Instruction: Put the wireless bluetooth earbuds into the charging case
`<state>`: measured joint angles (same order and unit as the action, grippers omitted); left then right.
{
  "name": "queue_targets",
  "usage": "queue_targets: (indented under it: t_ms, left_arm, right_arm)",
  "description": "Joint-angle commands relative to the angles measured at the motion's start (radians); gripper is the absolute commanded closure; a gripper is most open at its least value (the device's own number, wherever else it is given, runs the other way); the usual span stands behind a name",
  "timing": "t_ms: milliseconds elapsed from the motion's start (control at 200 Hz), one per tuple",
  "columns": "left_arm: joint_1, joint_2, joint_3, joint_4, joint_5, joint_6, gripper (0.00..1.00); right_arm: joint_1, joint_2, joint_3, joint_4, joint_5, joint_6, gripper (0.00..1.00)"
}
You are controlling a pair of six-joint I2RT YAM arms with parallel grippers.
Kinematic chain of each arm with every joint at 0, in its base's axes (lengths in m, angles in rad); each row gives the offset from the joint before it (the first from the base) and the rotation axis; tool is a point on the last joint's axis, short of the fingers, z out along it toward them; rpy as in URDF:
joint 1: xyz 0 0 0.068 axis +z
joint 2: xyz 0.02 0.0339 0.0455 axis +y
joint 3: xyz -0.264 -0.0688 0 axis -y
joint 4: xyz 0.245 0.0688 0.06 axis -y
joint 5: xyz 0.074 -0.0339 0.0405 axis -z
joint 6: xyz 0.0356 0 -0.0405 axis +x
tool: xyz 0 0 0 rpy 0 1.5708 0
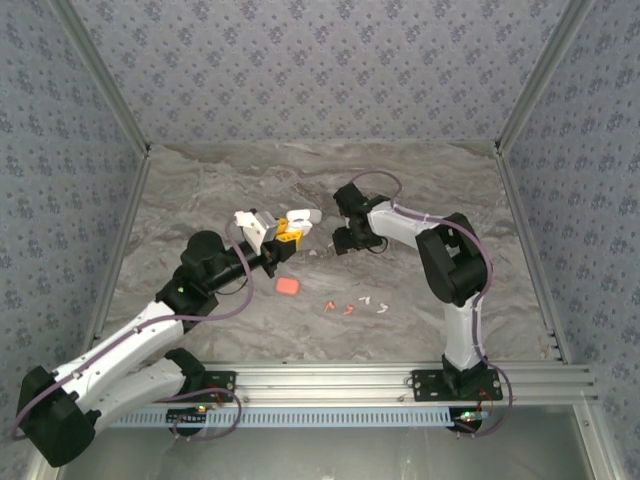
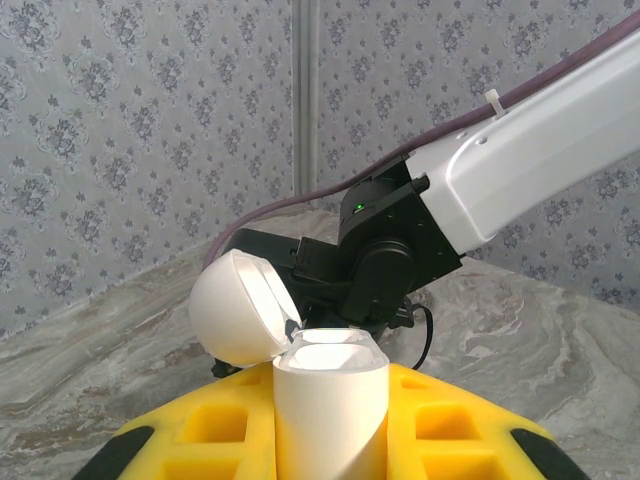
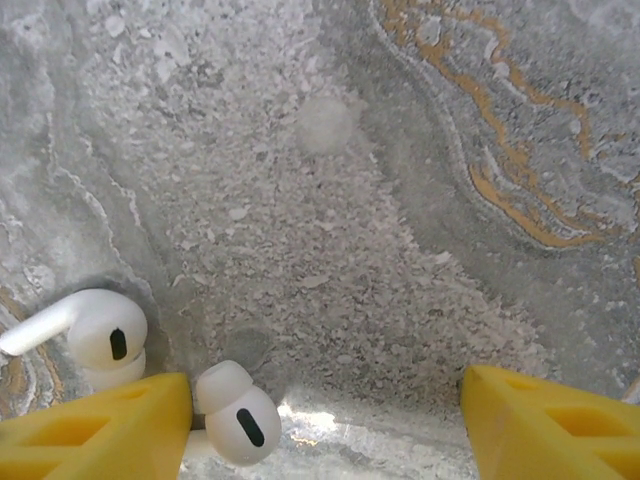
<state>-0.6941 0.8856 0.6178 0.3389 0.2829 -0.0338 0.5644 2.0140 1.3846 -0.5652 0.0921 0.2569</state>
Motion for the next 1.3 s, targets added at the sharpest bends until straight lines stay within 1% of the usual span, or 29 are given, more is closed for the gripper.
queue_targets:
  t_ms: [0,95,235,295,480,655,770,1054,1294]
  left_arm:
    - [-0.005,-0.007,0.003,0.014,-0.005,0.009,1.0]
    - [-0.005,-0.007,0.001,0.017,-0.005,0.007,1.0]
    - [-0.004,-0.006,0.002,0.016,-0.005,0.005,1.0]
    - [-0.005,-0.006,0.002,0.017,-0.005,0.004,1.0]
    - [-0.004,-0.011,-0.001,0.013,-0.005,0.002,1.0]
    - [-0.005,-0.011,-0.001,0.013,-0.005,0.002,1.0]
    - [-0.005,-0.014,-0.001,0.01,-0.007,0.002,1.0]
    - [-0.005,-0.025,-0.001,-0.004,-0.016,0.008,1.0]
    - [-0.005,-0.025,-0.001,-0.012,-0.022,0.01,1.0]
  right_arm:
    - [0.007,-0.022,-0.028,-0.091,0.028,-0.013,0.28]
    - [0.006,-0.036,-0.038,-0.099,0.038,-0.018,0.3]
    - [0.007,-0.049,-0.042,-0.108,0.039,-0.023,0.37]
    - [0.007,-0.051,-0.036,-0.118,0.039,-0.028,0.39]
    - [0.006,-0.082,-0.022,-0.131,0.025,-0.035,0.4]
    - [-0.001,-0.103,0.004,-0.116,-0.014,-0.039,0.4]
    - [-0.004,-0.08,0.036,-0.119,-0.017,-0.051,0.4]
    - [-0.004,0.002,0.107,-0.128,-0.029,-0.082,0.46]
    - [-0.001,0.052,0.133,-0.128,-0.046,-0.099,0.5]
